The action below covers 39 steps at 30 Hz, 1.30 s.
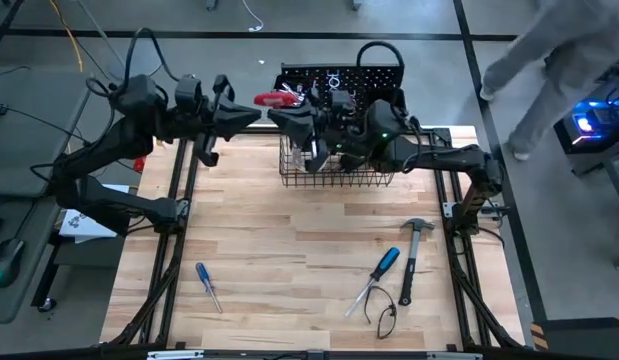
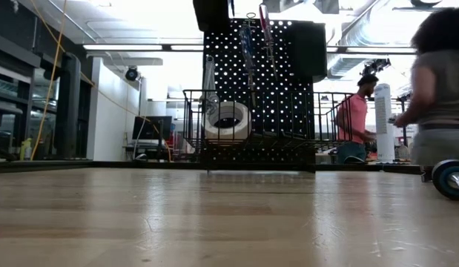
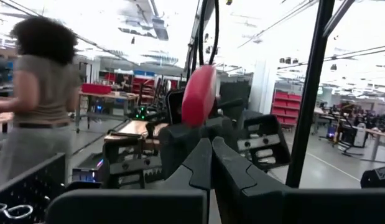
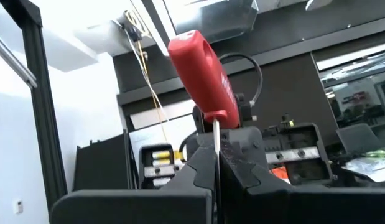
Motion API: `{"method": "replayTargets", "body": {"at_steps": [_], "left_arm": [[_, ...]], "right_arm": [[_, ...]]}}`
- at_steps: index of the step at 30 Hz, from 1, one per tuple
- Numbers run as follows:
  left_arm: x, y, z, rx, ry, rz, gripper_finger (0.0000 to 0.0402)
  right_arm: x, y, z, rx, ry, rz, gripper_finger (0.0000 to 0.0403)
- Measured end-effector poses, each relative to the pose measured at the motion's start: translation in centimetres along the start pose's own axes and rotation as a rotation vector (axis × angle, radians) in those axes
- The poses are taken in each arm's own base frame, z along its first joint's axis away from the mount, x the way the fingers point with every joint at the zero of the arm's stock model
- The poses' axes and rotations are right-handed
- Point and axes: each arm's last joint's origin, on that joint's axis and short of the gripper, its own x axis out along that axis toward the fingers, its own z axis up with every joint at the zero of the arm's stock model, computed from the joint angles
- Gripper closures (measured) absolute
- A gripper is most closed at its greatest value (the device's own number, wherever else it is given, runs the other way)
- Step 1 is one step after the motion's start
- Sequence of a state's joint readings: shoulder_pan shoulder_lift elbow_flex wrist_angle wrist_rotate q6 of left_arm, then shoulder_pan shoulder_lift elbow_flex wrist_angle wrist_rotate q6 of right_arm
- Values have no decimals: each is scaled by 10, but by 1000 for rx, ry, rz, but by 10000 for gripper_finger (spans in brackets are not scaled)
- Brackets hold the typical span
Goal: Hang tools onto peg board
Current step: Put the red allen wrench in the right black bin on the pegboard
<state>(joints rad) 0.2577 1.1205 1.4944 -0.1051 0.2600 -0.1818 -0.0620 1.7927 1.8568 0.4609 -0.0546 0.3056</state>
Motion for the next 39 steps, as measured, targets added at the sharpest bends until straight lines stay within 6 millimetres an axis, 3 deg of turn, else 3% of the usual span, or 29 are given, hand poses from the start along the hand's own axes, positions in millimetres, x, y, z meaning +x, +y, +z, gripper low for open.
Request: {"method": "replayTargets", "body": {"at_steps": [9,39], "left_arm": [[-3,-2,6,21,-47,-6,401],[25,10,-13,-21,-6,-16,401]], "right_arm": [[0,-2,-1,-2,16,-3,403],[-2,-9,-16,-16,177,-91,402]]}}
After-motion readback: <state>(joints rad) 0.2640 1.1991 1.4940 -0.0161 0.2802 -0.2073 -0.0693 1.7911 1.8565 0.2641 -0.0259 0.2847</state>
